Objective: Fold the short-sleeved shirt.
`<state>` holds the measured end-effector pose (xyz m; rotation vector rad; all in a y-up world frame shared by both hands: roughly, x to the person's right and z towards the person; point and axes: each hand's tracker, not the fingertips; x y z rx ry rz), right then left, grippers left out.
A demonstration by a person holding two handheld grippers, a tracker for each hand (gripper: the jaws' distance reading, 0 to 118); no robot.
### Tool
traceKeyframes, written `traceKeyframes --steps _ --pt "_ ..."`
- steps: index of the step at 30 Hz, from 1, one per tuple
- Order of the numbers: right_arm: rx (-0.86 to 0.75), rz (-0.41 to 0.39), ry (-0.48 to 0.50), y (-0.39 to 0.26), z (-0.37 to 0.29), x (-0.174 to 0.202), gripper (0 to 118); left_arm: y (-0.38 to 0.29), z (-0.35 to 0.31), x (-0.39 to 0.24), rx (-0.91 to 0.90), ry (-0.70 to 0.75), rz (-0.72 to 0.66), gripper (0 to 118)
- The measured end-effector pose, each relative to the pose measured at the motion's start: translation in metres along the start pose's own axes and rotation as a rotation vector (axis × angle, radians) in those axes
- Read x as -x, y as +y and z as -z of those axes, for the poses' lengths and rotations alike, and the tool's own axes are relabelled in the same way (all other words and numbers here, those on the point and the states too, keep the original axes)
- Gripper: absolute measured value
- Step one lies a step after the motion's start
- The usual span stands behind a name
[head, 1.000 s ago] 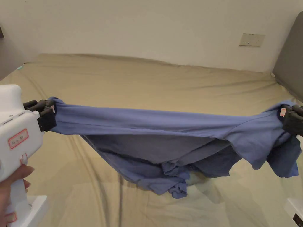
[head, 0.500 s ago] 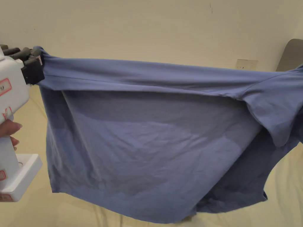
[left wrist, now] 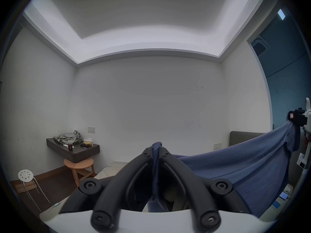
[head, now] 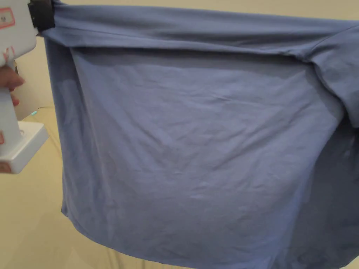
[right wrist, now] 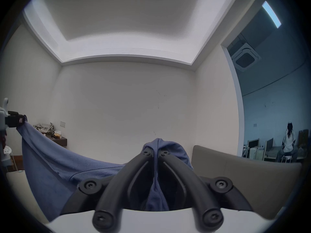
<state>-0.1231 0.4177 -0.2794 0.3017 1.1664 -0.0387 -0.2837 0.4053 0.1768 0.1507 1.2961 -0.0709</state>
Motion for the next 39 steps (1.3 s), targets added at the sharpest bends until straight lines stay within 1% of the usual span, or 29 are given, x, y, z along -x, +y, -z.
traceKeyframes --steps 3,6,7,9,11,14,15,16,19,22,24,28,31,34,37,38,39 --pt "0.007 -0.027 -0.010 0.004 0.032 0.001 3 0.008 0.020 -0.012 0.010 -0.003 0.016 2" --pt "0.007 -0.073 -0.026 0.003 0.064 0.003 3 0.012 0.048 -0.023 0.020 0.007 0.053 2" --pt "0.007 -0.080 -0.030 0.003 0.075 0.005 3 0.010 0.066 -0.015 0.024 0.013 0.069 2" --pt "0.012 -0.086 -0.037 0.001 0.099 0.004 3 0.012 0.089 -0.018 0.029 0.018 0.089 2" --pt "0.013 -0.086 -0.049 0.001 0.118 0.005 3 0.014 0.104 -0.020 0.043 0.015 0.088 2" --pt "0.010 -0.113 -0.071 -0.004 0.147 0.009 3 0.015 0.129 -0.020 0.076 -0.002 0.074 2" --pt "0.014 -0.120 -0.074 -0.007 0.156 0.010 3 0.010 0.159 -0.008 0.078 0.002 0.076 2" --pt "0.020 -0.129 -0.076 -0.009 0.165 0.012 3 0.007 0.168 -0.008 0.077 0.010 0.087 2" --pt "0.032 -0.173 -0.086 -0.022 0.190 0.021 3 -0.001 0.194 -0.012 0.082 0.027 0.139 2" --pt "0.030 -0.208 -0.099 -0.040 0.215 0.028 3 -0.010 0.225 -0.002 0.111 0.008 0.115 2" --pt "0.044 -0.227 -0.083 -0.052 0.230 0.034 3 -0.021 0.242 0.002 0.129 0.028 0.100 2" --pt "0.074 -0.279 -0.069 -0.088 0.255 0.054 3 -0.053 0.272 0.006 0.163 0.050 0.136 2" --pt "0.134 -0.274 -0.043 -0.124 0.265 0.063 3 -0.087 0.287 0.009 0.201 0.060 0.145 2" --pt "0.203 -0.224 -0.014 -0.165 0.265 0.070 3 -0.129 0.296 0.015 0.260 0.060 0.133 2" --pt "0.284 -0.192 0.012 -0.209 0.255 0.076 3 -0.180 0.293 0.018 0.337 0.056 0.159 2" --pt "0.322 -0.192 0.024 -0.225 0.250 0.078 3 -0.198 0.289 0.020 0.364 0.051 0.167 2" --pt "0.347 -0.181 0.035 -0.240 0.241 0.080 3 -0.211 0.273 0.017 0.389 0.050 0.172 2"
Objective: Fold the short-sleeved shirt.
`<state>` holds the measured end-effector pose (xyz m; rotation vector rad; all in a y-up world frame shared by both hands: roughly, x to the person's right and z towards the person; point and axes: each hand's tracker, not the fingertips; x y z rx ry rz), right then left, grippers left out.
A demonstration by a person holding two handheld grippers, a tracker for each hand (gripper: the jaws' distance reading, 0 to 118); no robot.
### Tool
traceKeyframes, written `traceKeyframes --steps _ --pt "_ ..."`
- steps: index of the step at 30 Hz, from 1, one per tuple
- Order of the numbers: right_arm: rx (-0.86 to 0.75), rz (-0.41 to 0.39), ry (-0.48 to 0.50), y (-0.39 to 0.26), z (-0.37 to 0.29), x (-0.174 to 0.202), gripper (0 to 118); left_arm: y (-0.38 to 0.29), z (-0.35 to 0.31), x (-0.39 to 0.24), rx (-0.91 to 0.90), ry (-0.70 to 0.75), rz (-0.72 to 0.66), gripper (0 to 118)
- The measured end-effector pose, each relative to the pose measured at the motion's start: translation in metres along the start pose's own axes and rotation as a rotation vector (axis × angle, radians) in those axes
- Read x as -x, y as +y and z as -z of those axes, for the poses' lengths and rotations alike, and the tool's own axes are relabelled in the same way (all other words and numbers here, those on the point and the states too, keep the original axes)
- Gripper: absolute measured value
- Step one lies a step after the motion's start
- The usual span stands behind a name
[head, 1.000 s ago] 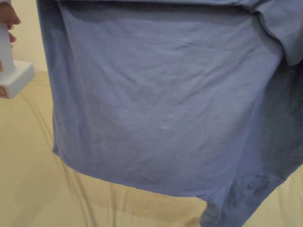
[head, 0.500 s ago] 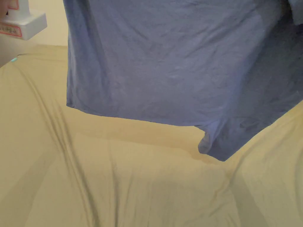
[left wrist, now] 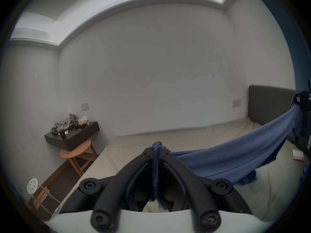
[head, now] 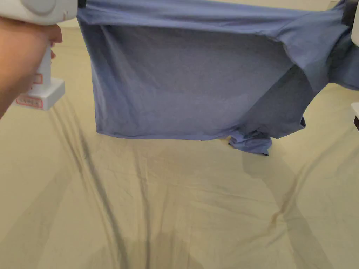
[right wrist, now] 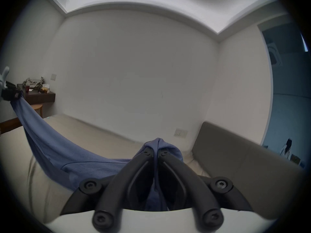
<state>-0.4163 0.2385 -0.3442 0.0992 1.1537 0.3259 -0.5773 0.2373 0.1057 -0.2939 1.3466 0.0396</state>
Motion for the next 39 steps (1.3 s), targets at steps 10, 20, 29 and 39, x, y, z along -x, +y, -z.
traceKeyframes --steps 10,20,29,39 --pt "0.415 0.121 0.155 -0.180 -0.113 0.029 3 -0.205 -0.069 -0.007 0.251 -0.044 -0.018 2" --pt "0.764 0.178 0.207 -0.301 -0.264 0.045 3 -0.352 -0.212 -0.005 0.586 -0.056 -0.032 2" --pt "0.933 0.252 0.215 -0.327 -0.339 0.041 3 -0.379 -0.284 0.006 0.706 -0.111 0.093 2" --pt "1.051 0.306 0.220 -0.334 -0.371 0.038 3 -0.395 -0.313 -0.006 0.836 -0.136 0.175 2"
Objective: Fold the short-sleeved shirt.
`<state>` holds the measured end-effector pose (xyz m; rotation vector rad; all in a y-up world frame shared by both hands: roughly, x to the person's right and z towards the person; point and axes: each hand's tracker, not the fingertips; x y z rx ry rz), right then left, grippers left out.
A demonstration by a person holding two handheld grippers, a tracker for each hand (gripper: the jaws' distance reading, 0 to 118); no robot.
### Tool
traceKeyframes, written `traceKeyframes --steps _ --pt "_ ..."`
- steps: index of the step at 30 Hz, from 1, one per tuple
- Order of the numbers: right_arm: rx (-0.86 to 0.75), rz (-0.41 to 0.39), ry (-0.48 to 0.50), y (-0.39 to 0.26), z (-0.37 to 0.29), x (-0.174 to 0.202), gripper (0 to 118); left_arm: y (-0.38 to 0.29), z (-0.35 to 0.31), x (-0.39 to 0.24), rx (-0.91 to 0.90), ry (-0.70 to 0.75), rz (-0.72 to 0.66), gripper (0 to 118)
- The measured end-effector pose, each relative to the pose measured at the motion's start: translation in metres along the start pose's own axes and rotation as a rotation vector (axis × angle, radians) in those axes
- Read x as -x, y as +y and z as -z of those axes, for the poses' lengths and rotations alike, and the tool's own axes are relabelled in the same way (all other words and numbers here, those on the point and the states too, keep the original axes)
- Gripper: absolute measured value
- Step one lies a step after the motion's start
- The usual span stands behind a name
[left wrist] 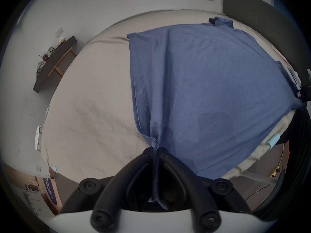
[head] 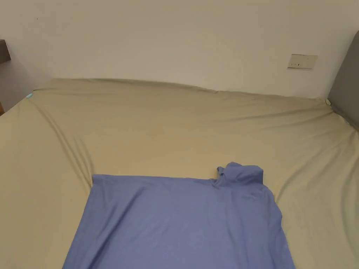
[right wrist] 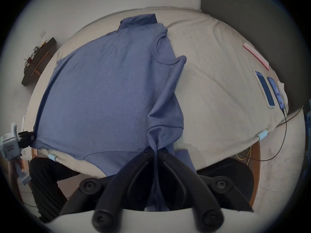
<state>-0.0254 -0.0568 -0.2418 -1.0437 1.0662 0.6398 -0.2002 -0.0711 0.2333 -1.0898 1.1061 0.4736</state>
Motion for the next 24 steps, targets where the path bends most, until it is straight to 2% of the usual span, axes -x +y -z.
traceKeyframes --steps 4,5,6,7,8,9,10,14,19,20,21,22,23,24 --pt "-0.014 -0.014 -0.027 0.001 0.003 0.006 3 0.002 0.010 0.002 0.002 0.002 -0.015 4" --pt "-0.025 -0.008 -0.037 0.005 0.002 0.006 13 0.010 -0.002 -0.005 -0.014 0.012 -0.029 7" --pt "-0.047 -0.005 -0.048 0.011 -0.001 0.006 34 0.016 -0.007 -0.005 -0.052 0.019 -0.059 18" --pt "-0.074 -0.010 -0.065 0.017 -0.005 0.006 60 0.022 -0.012 -0.004 -0.079 0.028 -0.073 39" --pt "-0.115 -0.019 -0.067 0.025 -0.011 0.005 94 0.030 -0.019 -0.001 -0.120 0.014 -0.097 79" --pt "-0.161 -0.021 -0.065 0.035 -0.019 0.004 107 0.032 -0.014 0.008 -0.167 -0.005 -0.125 104" --pt "-0.210 -0.020 -0.067 0.045 -0.030 0.005 113 0.042 -0.025 0.011 -0.226 -0.018 -0.150 113" --pt "-0.413 -0.080 -0.060 0.103 -0.076 0.019 112 0.099 -0.087 0.019 -0.500 -0.021 -0.253 113" --pt "-0.701 -0.204 -0.039 0.164 -0.142 0.065 112 0.167 -0.160 0.016 -0.797 -0.024 -0.290 112" --pt "-0.754 -0.237 -0.056 0.174 -0.156 0.078 110 0.179 -0.174 0.012 -0.848 -0.010 -0.275 106" --pt "-0.814 -0.263 -0.064 0.181 -0.169 0.091 106 0.192 -0.186 0.005 -0.898 0.023 -0.247 95" --pt "-0.847 -0.277 -0.066 0.185 -0.177 0.099 102 0.198 -0.193 0.001 -0.927 0.048 -0.230 78" --pt "-0.887 -0.296 -0.073 0.189 -0.187 0.109 93 0.206 -0.201 -0.006 -0.952 0.081 -0.210 53" --pt "-0.933 -0.311 -0.080 0.191 -0.194 0.119 80 0.213 -0.207 -0.012 -0.976 0.103 -0.195 33"
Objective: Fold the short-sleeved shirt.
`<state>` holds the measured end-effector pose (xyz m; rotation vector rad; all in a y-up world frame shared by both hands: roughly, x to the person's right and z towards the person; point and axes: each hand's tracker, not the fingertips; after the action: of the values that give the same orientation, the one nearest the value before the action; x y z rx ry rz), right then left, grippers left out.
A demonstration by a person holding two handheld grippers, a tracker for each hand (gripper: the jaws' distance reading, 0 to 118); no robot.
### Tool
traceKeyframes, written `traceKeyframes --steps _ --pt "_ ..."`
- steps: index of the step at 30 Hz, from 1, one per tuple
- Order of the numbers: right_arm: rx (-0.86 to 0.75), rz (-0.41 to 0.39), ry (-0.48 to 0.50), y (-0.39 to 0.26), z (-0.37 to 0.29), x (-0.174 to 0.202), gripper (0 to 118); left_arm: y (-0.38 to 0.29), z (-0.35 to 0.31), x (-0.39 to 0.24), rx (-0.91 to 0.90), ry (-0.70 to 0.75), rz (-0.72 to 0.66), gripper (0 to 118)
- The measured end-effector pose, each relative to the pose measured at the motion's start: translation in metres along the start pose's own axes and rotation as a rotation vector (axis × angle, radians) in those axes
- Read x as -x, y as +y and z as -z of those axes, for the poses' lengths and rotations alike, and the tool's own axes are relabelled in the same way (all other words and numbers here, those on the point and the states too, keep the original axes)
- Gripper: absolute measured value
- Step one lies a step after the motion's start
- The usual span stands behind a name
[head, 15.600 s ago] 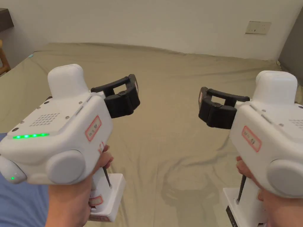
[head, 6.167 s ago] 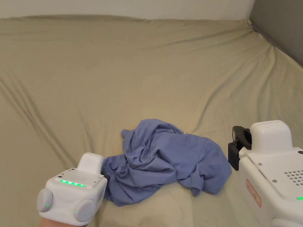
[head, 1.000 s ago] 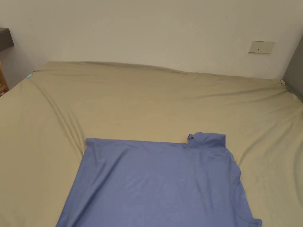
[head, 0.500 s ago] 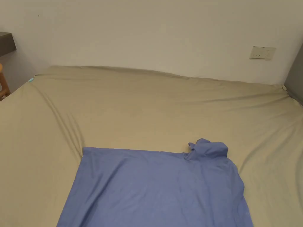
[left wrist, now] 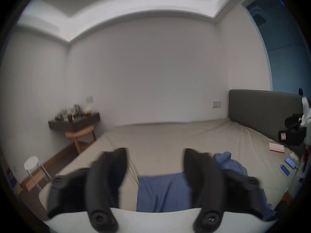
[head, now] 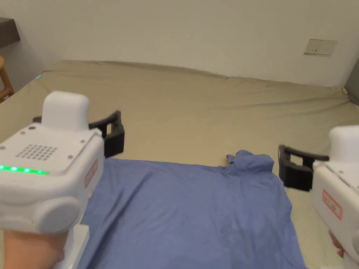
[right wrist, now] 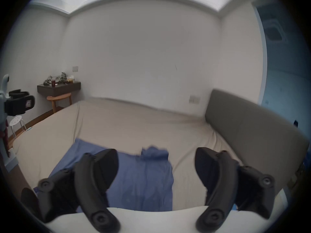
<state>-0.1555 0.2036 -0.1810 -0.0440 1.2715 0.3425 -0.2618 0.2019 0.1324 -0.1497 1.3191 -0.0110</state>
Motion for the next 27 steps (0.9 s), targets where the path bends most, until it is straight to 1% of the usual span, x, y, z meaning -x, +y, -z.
traceKeyframes --steps 1,2,3,4,6,9,13,16,19,23,25,27 --pt "-0.031 -0.009 0.001 0.007 -0.002 0.006 59 0.004 0.001 -0.006 -0.015 -0.003 0.006 19" --pt "-0.063 -0.024 -0.002 0.012 -0.001 0.010 28 0.008 0.002 -0.011 -0.028 -0.008 0.000 10" --pt "-0.084 -0.034 -0.011 0.017 -0.001 0.016 6 0.011 0.003 -0.016 -0.040 -0.015 -0.009 7" --pt "-0.109 -0.038 -0.020 0.020 0.000 0.021 0 0.013 0.004 -0.019 -0.051 -0.024 -0.010 3" --pt "-0.124 -0.050 -0.007 0.022 0.006 0.025 0 0.015 0.008 -0.029 -0.062 -0.031 0.001 0" --pt "-0.132 -0.068 0.001 0.027 0.014 0.033 0 0.013 0.013 -0.035 -0.090 -0.026 0.014 0" --pt "-0.135 -0.071 0.024 0.024 0.032 0.036 0 0.007 0.029 -0.039 -0.071 -0.038 0.031 0" --pt "-0.109 -0.087 0.010 0.011 0.054 0.037 0 -0.012 0.051 -0.036 -0.038 -0.031 0.040 0" --pt "-0.042 -0.080 0.028 -0.007 0.078 0.036 0 -0.051 0.088 -0.029 0.103 -0.007 0.053 0" --pt "0.029 -0.096 0.029 -0.034 0.112 0.036 0 -0.116 0.138 -0.012 0.285 -0.019 -0.025 0" --pt "0.067 -0.106 0.021 -0.049 0.127 0.033 0 -0.152 0.170 -0.004 0.402 -0.030 -0.028 0" --pt "0.118 -0.084 0.018 -0.065 0.142 0.026 0 -0.197 0.209 0.005 0.550 -0.056 -0.043 0"
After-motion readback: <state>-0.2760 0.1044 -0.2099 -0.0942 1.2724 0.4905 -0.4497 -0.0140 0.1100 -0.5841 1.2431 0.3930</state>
